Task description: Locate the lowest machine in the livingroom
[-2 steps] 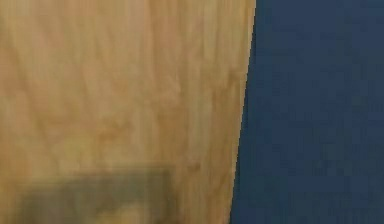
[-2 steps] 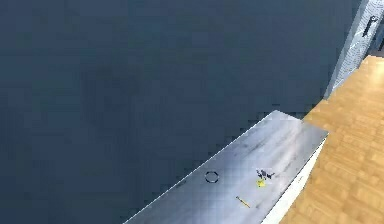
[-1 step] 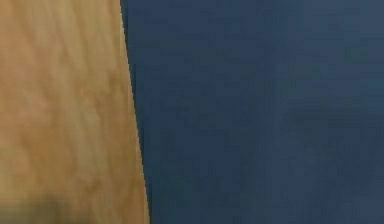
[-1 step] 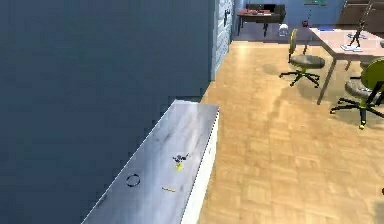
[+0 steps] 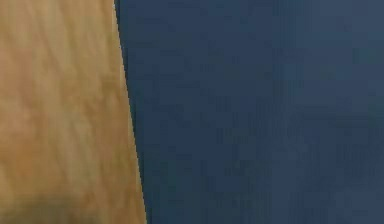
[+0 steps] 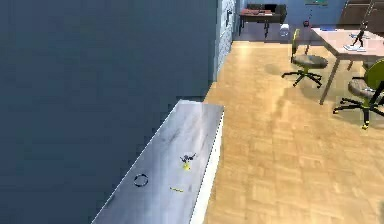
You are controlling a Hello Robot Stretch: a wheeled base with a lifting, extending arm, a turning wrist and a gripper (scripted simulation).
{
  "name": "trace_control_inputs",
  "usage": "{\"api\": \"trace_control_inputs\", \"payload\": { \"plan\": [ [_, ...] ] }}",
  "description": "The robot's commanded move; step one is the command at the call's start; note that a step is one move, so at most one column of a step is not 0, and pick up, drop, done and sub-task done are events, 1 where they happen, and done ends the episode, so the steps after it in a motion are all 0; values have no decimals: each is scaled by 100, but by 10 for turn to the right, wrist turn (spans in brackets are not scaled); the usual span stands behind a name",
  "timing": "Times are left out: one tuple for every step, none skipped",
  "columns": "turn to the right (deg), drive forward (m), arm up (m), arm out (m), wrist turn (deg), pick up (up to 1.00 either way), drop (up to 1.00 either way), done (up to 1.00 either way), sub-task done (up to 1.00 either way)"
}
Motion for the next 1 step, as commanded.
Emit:
{"api": "trace_control_inputs", "payload": {
  "plan": [
    [450, 0, 0, 0, 0, 0, 0, 0, 0]
  ]
}}
